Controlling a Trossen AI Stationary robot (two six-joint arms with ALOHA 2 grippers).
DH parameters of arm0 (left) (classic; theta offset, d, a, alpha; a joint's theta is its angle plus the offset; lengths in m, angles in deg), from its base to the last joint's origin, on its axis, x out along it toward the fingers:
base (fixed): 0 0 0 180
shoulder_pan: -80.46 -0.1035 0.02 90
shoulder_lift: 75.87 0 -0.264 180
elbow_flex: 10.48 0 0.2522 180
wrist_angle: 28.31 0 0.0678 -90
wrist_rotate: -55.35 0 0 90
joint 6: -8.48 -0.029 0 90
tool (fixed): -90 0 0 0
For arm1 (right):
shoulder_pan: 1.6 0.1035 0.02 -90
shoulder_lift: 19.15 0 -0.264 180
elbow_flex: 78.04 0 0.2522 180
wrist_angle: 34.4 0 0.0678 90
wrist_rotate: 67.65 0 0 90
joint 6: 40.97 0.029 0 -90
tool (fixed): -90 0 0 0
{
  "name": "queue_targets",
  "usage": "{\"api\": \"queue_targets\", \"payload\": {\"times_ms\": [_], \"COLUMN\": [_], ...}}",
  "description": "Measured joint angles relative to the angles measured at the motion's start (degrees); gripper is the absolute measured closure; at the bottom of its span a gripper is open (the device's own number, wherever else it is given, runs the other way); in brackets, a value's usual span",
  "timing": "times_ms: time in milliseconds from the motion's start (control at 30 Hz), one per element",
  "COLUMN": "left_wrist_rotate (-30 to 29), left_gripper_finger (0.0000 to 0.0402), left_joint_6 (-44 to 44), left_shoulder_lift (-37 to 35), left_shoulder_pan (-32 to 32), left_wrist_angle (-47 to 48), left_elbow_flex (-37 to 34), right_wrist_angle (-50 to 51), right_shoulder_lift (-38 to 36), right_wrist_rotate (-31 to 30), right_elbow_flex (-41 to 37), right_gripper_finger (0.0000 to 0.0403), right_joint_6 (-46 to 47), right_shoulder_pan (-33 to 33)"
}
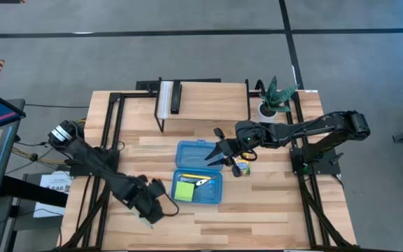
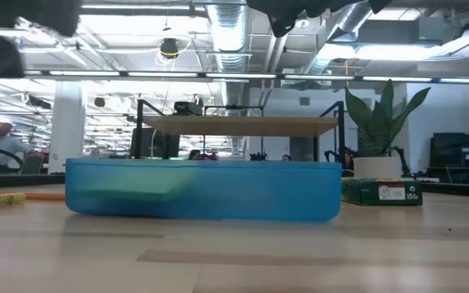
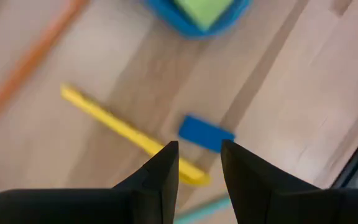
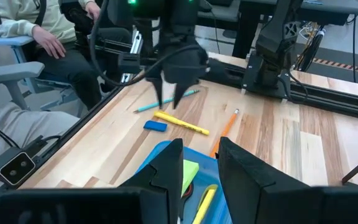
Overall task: Pack school essentials
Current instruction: Put the yellow pen into the blue supply box
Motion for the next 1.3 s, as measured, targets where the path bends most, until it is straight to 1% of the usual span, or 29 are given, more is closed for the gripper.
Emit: {"api": "queue_targets", "payload": {"times_ms": [200, 333, 433, 800, 1000, 1133, 1300], "left_wrist_rotate": [2.19, 1.59, 0.97, 0.55, 1.24, 2.00, 2.74], "left_gripper_finger": [0.0294, 0.0294, 0.0294, 0.0294, 0.0294, 0.0294, 0.0297], "left_joint_6": [14.20, 20.59, 23.75, 24.93, 25.15, 25.19, 22.39], "left_shoulder_lift": [0.04, 0.04, 0.04, 0.04, -0.16, -0.22, -0.18], "left_shoulder_pan": [4.51, 5.83, 6.14, 5.94, 5.79, 5.52, 4.53], "left_wrist_angle": [-5.23, -6.25, -7.75, -15.47, -20.30, -19.61, -19.23], "left_elbow_flex": [-5.05, -6.97, -8.84, -14.04, -17.15, -17.43, -17.41], "right_wrist_angle": [0.01, -0.33, -0.90, -0.85, -0.86, -0.87, -0.86], "right_shoulder_lift": [0.02, 0.02, 0.02, 0.02, 0.02, 0.02, 0.02], "right_wrist_rotate": [0.00, 0.00, 0.00, 0.00, 0.00, 0.00, 0.00], "right_elbow_flex": [0.00, 0.00, 0.00, 0.00, 0.00, 0.00, 0.00], "right_gripper_finger": [0.0283, 0.0283, 0.0283, 0.0283, 0.0283, 0.0283, 0.0283], "right_joint_6": [0.04, 0.07, 0.07, 0.07, 0.07, 0.07, 0.07], "right_shoulder_pan": [0.00, 0.35, 0.81, 0.70, 0.70, 0.70, 0.71]}}
